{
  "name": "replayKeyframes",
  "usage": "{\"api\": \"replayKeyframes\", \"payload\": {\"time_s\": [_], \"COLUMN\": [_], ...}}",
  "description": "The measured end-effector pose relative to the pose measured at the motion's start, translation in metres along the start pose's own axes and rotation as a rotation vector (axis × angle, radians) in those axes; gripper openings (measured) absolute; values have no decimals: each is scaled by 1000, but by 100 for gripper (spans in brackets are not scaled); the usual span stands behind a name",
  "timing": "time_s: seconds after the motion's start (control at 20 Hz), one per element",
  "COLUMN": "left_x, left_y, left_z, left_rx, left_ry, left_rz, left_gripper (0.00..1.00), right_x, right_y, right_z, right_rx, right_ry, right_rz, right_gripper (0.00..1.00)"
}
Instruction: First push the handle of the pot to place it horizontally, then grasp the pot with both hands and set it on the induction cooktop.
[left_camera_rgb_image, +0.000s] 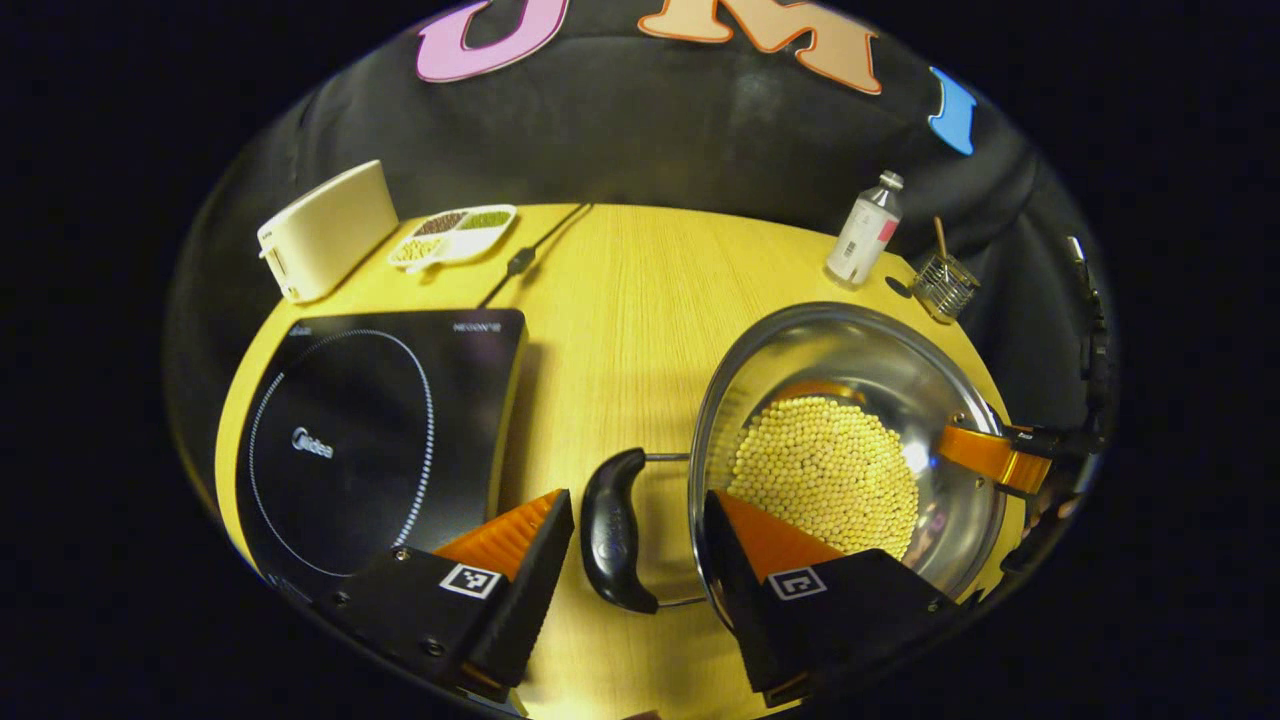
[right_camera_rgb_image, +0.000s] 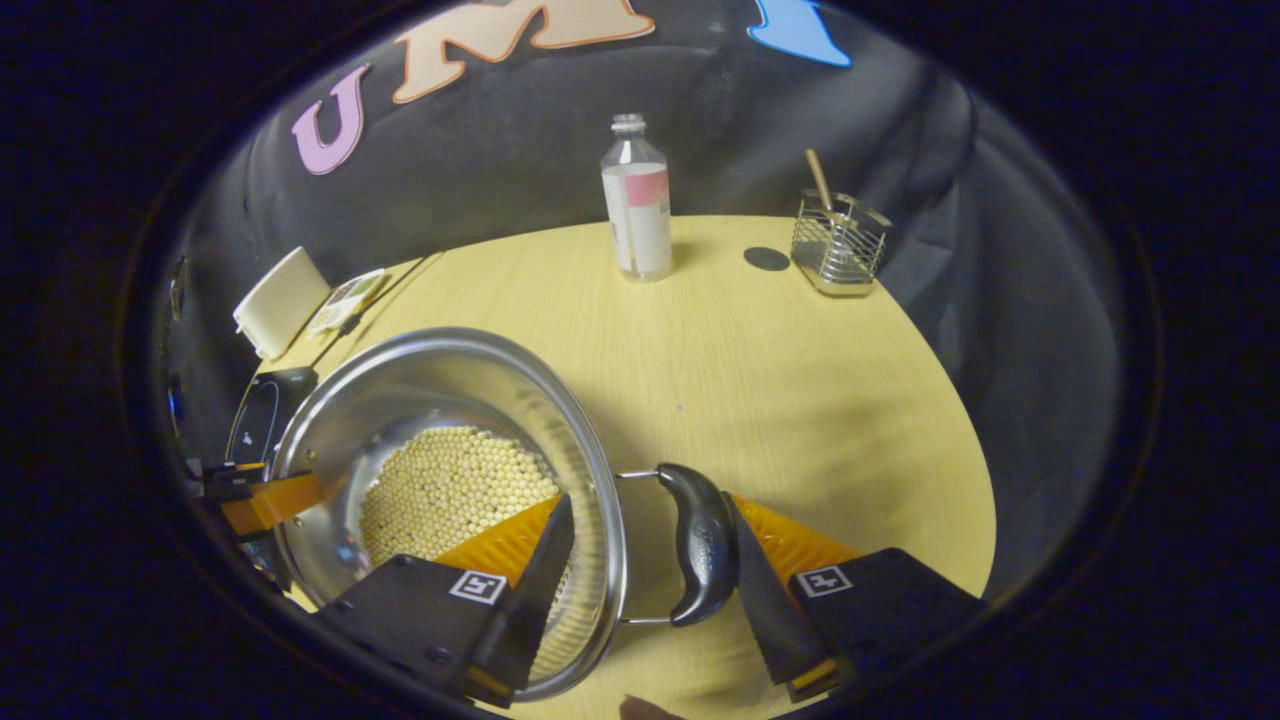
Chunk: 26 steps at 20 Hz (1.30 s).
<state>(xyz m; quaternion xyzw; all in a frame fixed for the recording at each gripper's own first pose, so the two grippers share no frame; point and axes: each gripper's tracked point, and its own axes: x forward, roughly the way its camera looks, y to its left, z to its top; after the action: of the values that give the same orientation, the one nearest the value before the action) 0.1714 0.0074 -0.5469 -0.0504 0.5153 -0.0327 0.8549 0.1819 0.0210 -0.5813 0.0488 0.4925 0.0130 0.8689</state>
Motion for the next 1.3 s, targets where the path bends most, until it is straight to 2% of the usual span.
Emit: {"api": "replayKeyframes", "payload": {"time_s": [0.05,0.1,0.2,0.35,0.4,0.5,0.6,0.7,0.75,0.85,0.9,1.0,1.05,1.3], "left_x": [0,1,2,2,2,-6,-14,-25,-32,-44,-51,-64,-70,-88], "left_y": [-1,1,1,0,0,1,3,4,7,13,17,29,36,86], "left_z": [2,4,4,5,3,3,4,6,6,12,14,21,23,35], "left_rx": [7,22,36,-19,-26,-14,-3,2,5,6,6,8,12,10], "left_ry": [-5,-6,1,15,40,57,50,41,37,20,14,-8,-16,-38], "left_rz": [-2,-2,-13,-44,-48,-55,-52,-57,-59,-59,-58,-54,-52,-77], "left_gripper": [77,72,69,63,58,56,57,53,54,57,53,57,54,57], "right_x": [-2,-2,-4,-3,-5,-12,-23,-34,-40,-51,-58,-68,-73,-93], "right_y": [-3,-5,-4,-4,-1,0,2,6,9,18,24,38,46,100], "right_z": [2,0,-2,-3,-6,-11,-14,-12,-11,-6,-5,-2,0,5], "right_rx": [0,7,29,59,78,93,100,113,112,117,122,120,119,120], "right_ry": [-1,2,14,23,32,47,44,36,31,19,15,4,-1,-25], "right_rz": [-9,-11,4,28,46,65,65,65,66,68,69,75,76,47], "right_gripper": [81,77,67,58,54,46,48,51,46,46,50,50,50,50]}}
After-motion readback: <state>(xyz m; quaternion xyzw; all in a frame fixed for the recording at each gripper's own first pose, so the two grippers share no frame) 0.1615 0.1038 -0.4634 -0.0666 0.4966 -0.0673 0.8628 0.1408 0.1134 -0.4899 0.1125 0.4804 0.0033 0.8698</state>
